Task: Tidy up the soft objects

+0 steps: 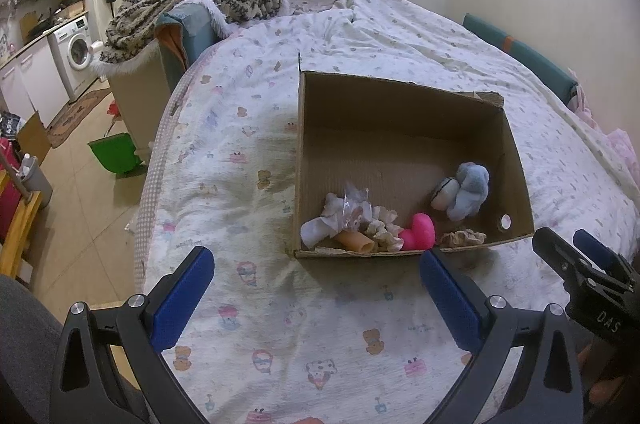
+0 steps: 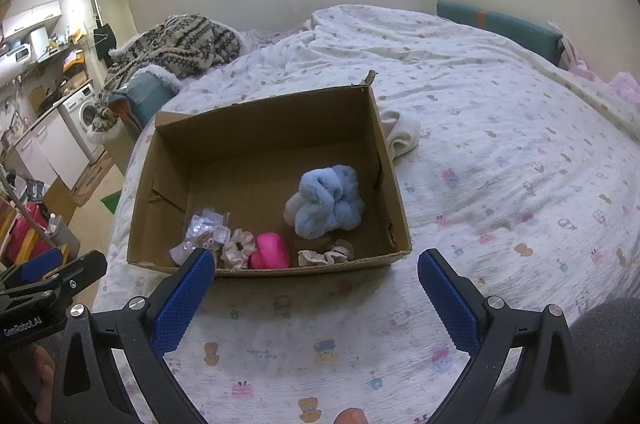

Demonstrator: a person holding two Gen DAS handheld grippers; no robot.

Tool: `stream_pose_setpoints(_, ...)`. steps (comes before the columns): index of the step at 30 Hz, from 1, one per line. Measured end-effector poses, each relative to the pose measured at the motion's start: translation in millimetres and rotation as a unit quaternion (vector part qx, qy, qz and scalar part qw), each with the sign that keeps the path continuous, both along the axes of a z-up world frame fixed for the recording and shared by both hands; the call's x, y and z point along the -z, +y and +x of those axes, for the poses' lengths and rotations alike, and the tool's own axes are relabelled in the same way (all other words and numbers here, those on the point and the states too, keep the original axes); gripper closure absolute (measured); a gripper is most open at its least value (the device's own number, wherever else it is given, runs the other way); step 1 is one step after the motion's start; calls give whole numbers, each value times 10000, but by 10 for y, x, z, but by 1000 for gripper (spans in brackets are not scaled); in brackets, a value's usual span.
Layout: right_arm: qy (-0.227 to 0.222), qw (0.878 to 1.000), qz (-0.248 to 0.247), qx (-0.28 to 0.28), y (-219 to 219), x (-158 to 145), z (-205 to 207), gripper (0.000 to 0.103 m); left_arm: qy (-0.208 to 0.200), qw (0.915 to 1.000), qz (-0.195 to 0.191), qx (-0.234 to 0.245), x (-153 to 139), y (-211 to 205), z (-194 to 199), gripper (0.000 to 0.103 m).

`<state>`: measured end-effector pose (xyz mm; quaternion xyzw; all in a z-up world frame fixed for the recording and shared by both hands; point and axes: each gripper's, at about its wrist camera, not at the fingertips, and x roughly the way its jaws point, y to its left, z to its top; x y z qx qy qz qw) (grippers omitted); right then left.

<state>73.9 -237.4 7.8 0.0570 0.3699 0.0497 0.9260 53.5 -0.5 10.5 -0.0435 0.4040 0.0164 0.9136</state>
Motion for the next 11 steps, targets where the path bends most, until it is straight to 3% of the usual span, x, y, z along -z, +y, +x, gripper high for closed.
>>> stream_pose_setpoints(11,-23,10000,6,-36,16,-14,-4,0,41,10000,-14,-25,-9,-19,1,1)
